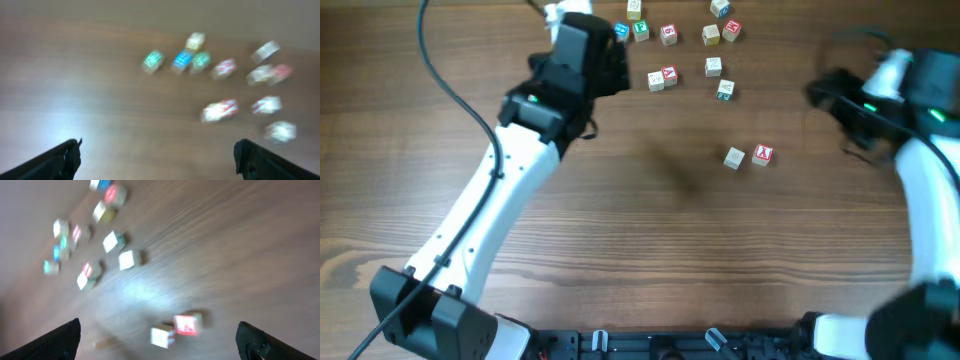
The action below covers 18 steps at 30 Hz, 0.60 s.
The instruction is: Form a circle
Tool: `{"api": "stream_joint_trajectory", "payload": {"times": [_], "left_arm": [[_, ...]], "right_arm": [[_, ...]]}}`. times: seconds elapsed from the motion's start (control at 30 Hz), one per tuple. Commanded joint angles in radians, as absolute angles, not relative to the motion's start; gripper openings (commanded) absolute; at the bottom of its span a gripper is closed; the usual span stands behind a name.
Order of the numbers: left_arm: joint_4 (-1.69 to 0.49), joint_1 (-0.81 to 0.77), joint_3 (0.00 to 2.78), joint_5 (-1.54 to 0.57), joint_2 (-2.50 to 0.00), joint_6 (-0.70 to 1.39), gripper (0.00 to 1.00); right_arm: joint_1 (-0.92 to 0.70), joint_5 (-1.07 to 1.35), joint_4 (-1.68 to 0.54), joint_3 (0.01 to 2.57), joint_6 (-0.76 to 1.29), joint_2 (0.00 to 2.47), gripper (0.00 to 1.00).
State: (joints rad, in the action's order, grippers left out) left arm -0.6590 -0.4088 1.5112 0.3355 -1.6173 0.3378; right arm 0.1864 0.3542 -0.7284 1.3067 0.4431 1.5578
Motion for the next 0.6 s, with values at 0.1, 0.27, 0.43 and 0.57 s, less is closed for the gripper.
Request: {"api": "stream_joint_trajectory", "payload": {"times": [0.1,0.27,0.43,0.57], "left_arm": [[-0.779,-0.346,1.498,0.292,-1.638,0.356,1.0],[-0.796,-0.347,1.498,0.292,-1.638,0.356,1.0],[-0.828,-0.347,1.498,0.292,-1.638,0.356,1.0],[-0.828,-0.347,1.498,0.292,-1.638,0.356,1.0]], "right_arm": [[-0.051,0.114,-0.804,1.788,0.392,1.934,1.0],[-0.124,0.104,-0.866,2.101,0.284,2.254,0.99],[-0.165,0.075,-0.77,2.219,0.271,2.432,0.99],[-0.189,0.076,-0.662,2.24,0.291,2.505,0.99]]}}
